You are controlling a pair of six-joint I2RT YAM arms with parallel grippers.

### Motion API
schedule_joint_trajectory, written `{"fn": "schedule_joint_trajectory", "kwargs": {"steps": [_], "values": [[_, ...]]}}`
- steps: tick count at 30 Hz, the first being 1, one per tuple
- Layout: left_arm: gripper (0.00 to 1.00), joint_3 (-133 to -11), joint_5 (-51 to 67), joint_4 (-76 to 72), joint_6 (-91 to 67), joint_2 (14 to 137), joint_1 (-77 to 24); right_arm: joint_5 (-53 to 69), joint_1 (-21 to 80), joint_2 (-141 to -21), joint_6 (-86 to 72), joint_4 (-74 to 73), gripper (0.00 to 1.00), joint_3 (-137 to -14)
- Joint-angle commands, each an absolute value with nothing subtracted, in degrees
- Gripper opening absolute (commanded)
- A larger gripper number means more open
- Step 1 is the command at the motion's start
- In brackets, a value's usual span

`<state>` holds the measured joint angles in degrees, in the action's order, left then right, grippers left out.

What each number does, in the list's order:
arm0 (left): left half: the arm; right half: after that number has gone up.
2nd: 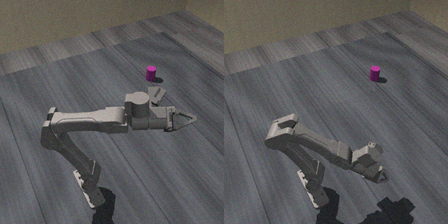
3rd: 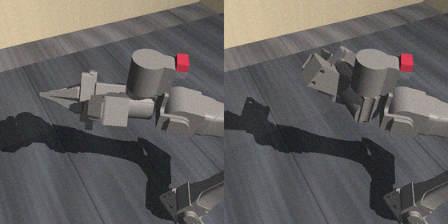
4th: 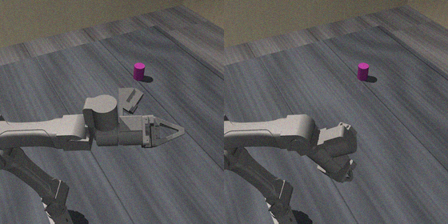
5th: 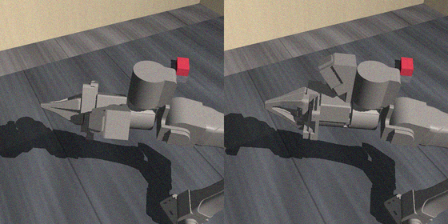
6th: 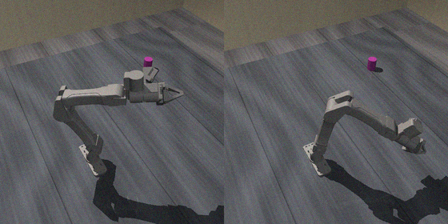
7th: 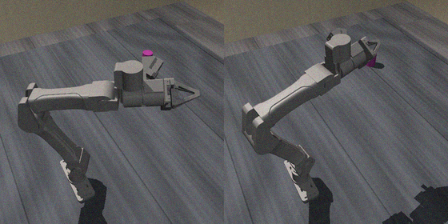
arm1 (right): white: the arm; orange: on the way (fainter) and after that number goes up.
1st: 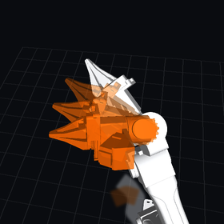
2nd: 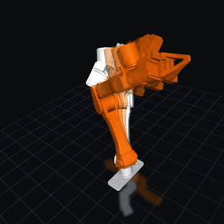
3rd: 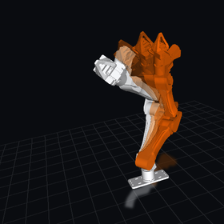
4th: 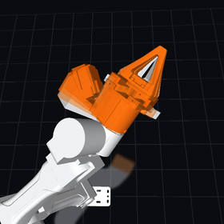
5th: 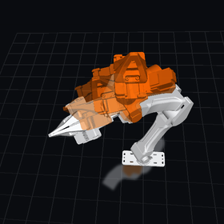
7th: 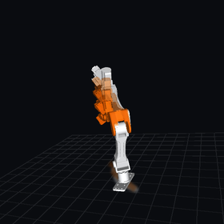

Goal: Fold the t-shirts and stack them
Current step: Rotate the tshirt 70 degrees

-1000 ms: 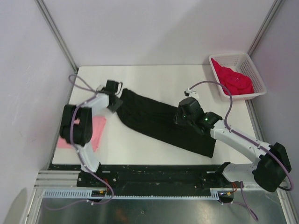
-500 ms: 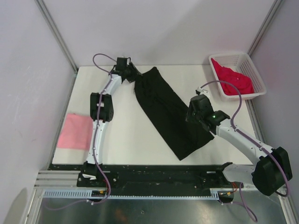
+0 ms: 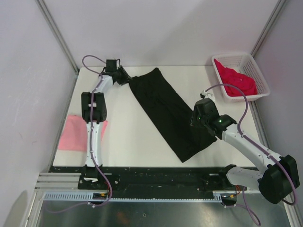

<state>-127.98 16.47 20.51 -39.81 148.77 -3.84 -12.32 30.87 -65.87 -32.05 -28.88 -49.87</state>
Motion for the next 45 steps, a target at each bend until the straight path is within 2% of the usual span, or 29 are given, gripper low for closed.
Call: {"fn": "schedule_joint_trajectory", "kwargs": {"steps": [1,8,12,16,22,28,31,35,40,45], "values": [[0.39,-124.2,10.1,21.8,-34.3,140.6,-4.6,-11.8,30.6,-64.2,-31.7,-29.0,0.3,-49.5],[0.38,-127.8,4.4,25.3,-33.1,141.1,-4.3,-11.8,30.6,-64.5,-31.4,-29.5,0.3,-49.1],[0.56,-129.6,3.4,26.0,-32.5,140.4,-4.2,-11.9,30.6,-64.9,-31.1,-30.1,0.3,-48.8],[0.63,-126.4,4.0,26.2,-31.7,134.5,-5.0,-12.6,29.4,-65.2,-32.1,-30.9,0.3,-47.9],[0.58,-105.2,2.5,26.0,-35.8,117.5,-12.1,-9.5,24.3,-65.1,-34.1,-30.7,0.3,-46.7],[0.47,-77.1,3.6,20.5,-42.8,101.4,-25.7,-5.3,18.2,-63.2,-36.2,-31.6,0.3,-45.0],[0.42,-67.3,5.9,17.3,-45.3,96.4,-33.6,-3.4,15.4,-61.4,-36.1,-31.7,0.3,-43.7],[0.38,-58.9,7.8,14.6,-49.0,91.5,-44.7,-2.2,13.2,-59.9,-35.6,-32.1,0.3,-43.0],[0.39,-50.2,5.6,13.2,-58.5,86.9,-53.8,-1.3,12.3,-58.2,-35.6,-31.9,0.3,-42.2],[0.42,-49.8,2.7,10.8,-68.6,89.2,-61.5,-0.9,11.9,-57.3,-35.8,-31.6,0.3,-41.3]]}}
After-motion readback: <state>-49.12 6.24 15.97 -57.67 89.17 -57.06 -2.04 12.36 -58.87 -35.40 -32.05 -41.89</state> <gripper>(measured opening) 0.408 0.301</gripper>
